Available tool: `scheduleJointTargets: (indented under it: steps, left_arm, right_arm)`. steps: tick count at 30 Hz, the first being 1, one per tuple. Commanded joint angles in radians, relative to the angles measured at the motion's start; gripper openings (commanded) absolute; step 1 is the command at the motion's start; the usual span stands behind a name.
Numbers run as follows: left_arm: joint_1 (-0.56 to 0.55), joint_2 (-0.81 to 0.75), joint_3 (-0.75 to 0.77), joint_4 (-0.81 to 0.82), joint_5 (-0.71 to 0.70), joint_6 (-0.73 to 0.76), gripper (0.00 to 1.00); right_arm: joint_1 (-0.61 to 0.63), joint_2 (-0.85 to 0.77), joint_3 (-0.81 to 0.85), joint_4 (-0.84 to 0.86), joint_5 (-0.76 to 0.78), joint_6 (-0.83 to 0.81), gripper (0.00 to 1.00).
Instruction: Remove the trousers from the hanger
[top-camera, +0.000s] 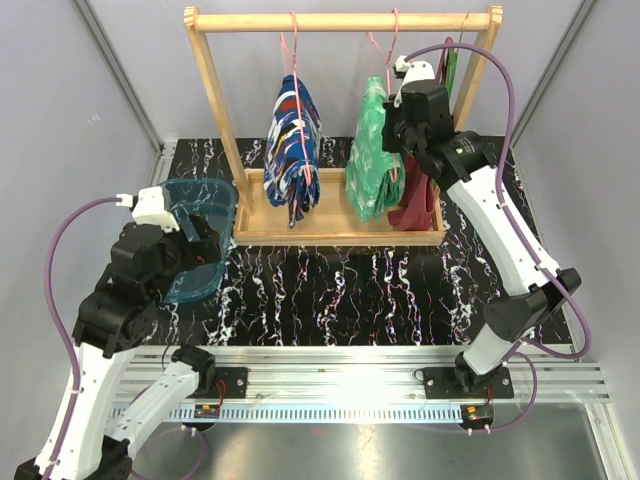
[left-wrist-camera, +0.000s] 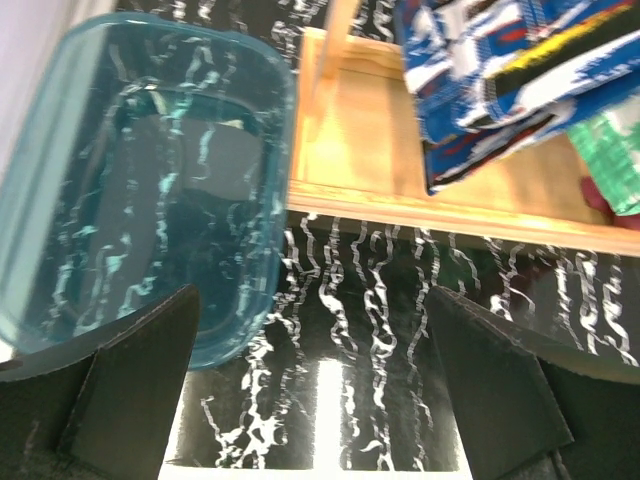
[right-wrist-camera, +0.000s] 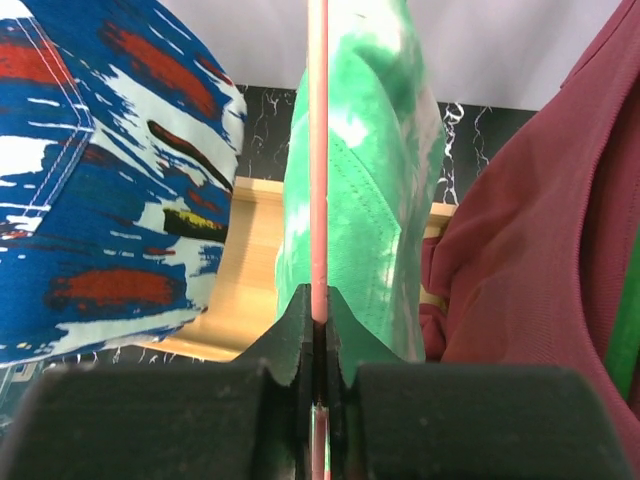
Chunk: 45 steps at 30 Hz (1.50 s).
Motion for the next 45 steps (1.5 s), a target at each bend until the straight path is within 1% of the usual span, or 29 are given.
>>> scheduleJointTargets:
  steps: [1, 3, 6, 7, 11, 13, 16, 18, 19, 20, 21, 22, 23, 24, 25, 26, 27, 28, 30, 31, 32, 33, 35, 37, 38, 40, 41, 45]
  left_arm:
    - [-0.004, 0.031, 0.067, 0.076, 0.098, -0.013, 0.99]
    - [-0.007, 0.044, 0.093, 0.095, 0.139, -0.011, 0.99]
    - [-0.028, 0.075, 0.159, 0.123, 0.175, -0.010, 0.99]
    - [-0.036, 0.096, 0.176, 0.131, 0.178, -0.008, 0.99]
    - [-0.082, 0.152, 0.258, 0.154, 0.167, -0.005, 0.99]
    - [-0.097, 0.164, 0.275, 0.169, 0.161, -0.008, 0.99]
    - [-0.148, 0.195, 0.311, 0.200, 0.149, -0.004, 0.99]
    - [-0.209, 0.231, 0.328, 0.221, 0.117, 0.004, 0.99]
    - [-0.238, 0.245, 0.347, 0.229, 0.098, 0.019, 0.99]
    - [-0.310, 0.259, 0.357, 0.237, 0.071, 0.027, 0.99]
    - [-0.353, 0.277, 0.366, 0.255, 0.004, 0.039, 0.99]
    - [-0.397, 0.305, 0.375, 0.270, -0.032, 0.065, 0.99]
    - [-0.484, 0.320, 0.384, 0.283, -0.069, 0.076, 0.99]
    - [-0.526, 0.333, 0.389, 0.315, -0.135, 0.088, 0.99]
    - [-0.568, 0.359, 0.391, 0.338, -0.163, 0.120, 0.99]
    - [-0.641, 0.373, 0.392, 0.361, -0.187, 0.136, 0.99]
    - [-0.675, 0.386, 0.392, 0.408, -0.215, 0.169, 0.99]
    - [-0.733, 0.417, 0.392, 0.434, -0.224, 0.186, 0.99]
    - [-0.789, 0.443, 0.377, 0.525, -0.249, 0.223, 0.99]
    - [-0.813, 0.452, 0.363, 0.565, -0.250, 0.266, 0.99]
    - [-0.850, 0.468, 0.331, 0.604, -0.249, 0.286, 0.99]
    - [-0.863, 0.475, 0.317, 0.684, -0.223, 0.317, 0.99]
    - [-0.884, 0.503, 0.296, 0.768, -0.168, 0.331, 0.99]
    - [-0.893, 0.529, 0.271, 0.816, -0.140, 0.335, 0.99]
    - [-0.899, 0.553, 0.260, 0.865, -0.135, 0.337, 0.99]
    - [-0.909, 0.580, 0.236, 0.898, -0.149, 0.335, 0.99]
    - [-0.912, 0.604, 0.228, 0.948, -0.149, 0.335, 0.99]
    - [-0.948, 0.650, 0.191, 1.028, -0.126, 0.335, 0.99]
  right_arm:
    - [0.005, -0.009, 0.118, 0.067, 0.048, 0.011, 0.00]
    - [0.005, 0.005, 0.158, 0.053, 0.043, 0.008, 0.00]
    - [0.006, 0.052, 0.293, 0.000, 0.043, -0.013, 0.00]
    - [0.006, 0.065, 0.363, -0.013, 0.042, -0.021, 0.00]
    - [0.005, 0.111, 0.483, -0.045, 0.047, -0.041, 0.00]
    - [0.005, 0.132, 0.550, -0.063, 0.039, -0.039, 0.00]
    - [0.006, 0.137, 0.580, -0.080, 0.019, -0.029, 0.00]
    - [0.009, 0.122, 0.577, -0.094, 0.020, -0.013, 0.00]
    - [0.012, 0.114, 0.568, -0.102, 0.014, -0.009, 0.00]
    - [0.017, 0.103, 0.557, -0.112, 0.016, -0.002, 0.00]
    - [0.023, 0.081, 0.545, -0.117, 0.020, 0.002, 0.00]
    - [0.034, 0.068, 0.513, -0.125, 0.033, 0.007, 0.00]
    - [0.042, 0.053, 0.497, -0.137, 0.042, 0.008, 0.00]
    - [0.049, 0.019, 0.476, -0.143, 0.053, 0.010, 0.00]
    - [0.061, 0.001, 0.433, -0.146, 0.068, 0.016, 0.00]
    - [0.066, -0.036, 0.410, -0.149, 0.074, 0.019, 0.00]
    - [0.071, -0.056, 0.370, -0.149, 0.079, 0.021, 0.00]
    - [0.080, -0.071, 0.355, -0.154, 0.085, 0.028, 0.00]
    - [0.086, -0.107, 0.338, -0.183, 0.082, 0.034, 0.00]
    - [0.089, -0.114, 0.338, -0.200, 0.082, 0.042, 0.00]
    - [0.097, -0.121, 0.338, -0.241, 0.080, 0.047, 0.00]
    - [0.100, -0.134, 0.328, -0.258, 0.079, 0.050, 0.00]
    - [0.123, -0.172, 0.304, -0.293, 0.076, 0.065, 0.00]
    - [0.144, -0.205, 0.243, -0.303, 0.091, 0.082, 0.00]
    - [0.154, -0.243, 0.220, -0.307, 0.097, 0.088, 0.00]
    - [0.190, -0.283, 0.145, -0.313, 0.126, 0.109, 0.00]
    - [0.221, -0.320, 0.125, -0.318, 0.141, 0.114, 0.00]
    - [0.269, -0.400, 0.013, -0.324, 0.188, 0.143, 0.00]
